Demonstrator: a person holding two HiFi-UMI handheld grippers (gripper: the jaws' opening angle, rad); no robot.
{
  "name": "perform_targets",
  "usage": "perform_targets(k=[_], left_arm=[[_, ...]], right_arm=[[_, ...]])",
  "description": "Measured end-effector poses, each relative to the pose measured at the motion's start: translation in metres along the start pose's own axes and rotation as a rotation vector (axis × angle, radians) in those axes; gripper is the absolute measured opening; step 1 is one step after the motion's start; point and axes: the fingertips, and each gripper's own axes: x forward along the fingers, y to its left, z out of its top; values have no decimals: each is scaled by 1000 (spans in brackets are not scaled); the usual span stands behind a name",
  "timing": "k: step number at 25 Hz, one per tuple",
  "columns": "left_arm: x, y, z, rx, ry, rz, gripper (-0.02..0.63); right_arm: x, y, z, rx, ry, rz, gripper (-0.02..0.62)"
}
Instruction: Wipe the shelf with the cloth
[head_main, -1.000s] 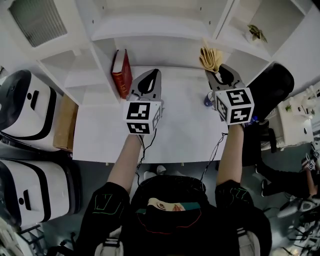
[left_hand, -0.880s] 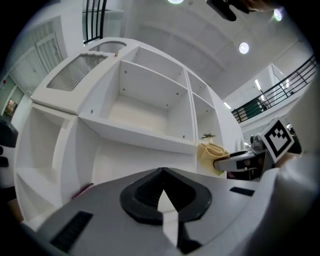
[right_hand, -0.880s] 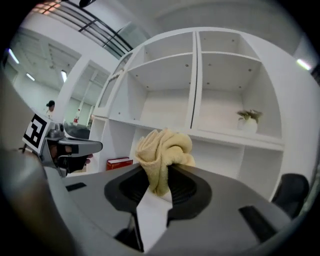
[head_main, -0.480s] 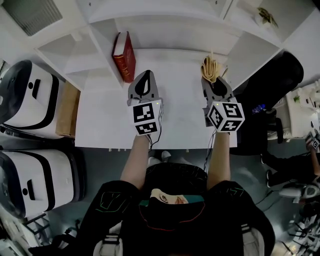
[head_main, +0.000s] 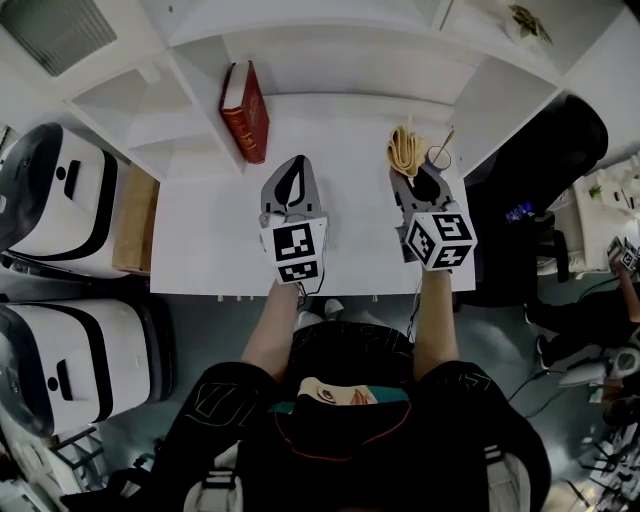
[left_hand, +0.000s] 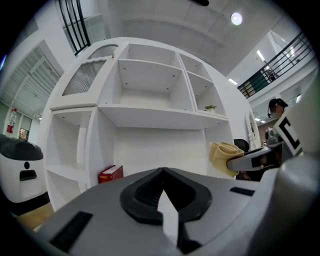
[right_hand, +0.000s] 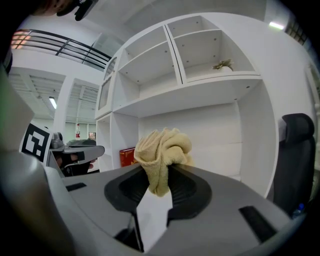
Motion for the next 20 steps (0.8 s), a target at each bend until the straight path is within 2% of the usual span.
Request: perform_targets(k=[20], left_arm=[[13, -11, -2, -17, 5, -10, 0]], right_arm=[[-3, -14, 8, -14, -31, -3, 110]])
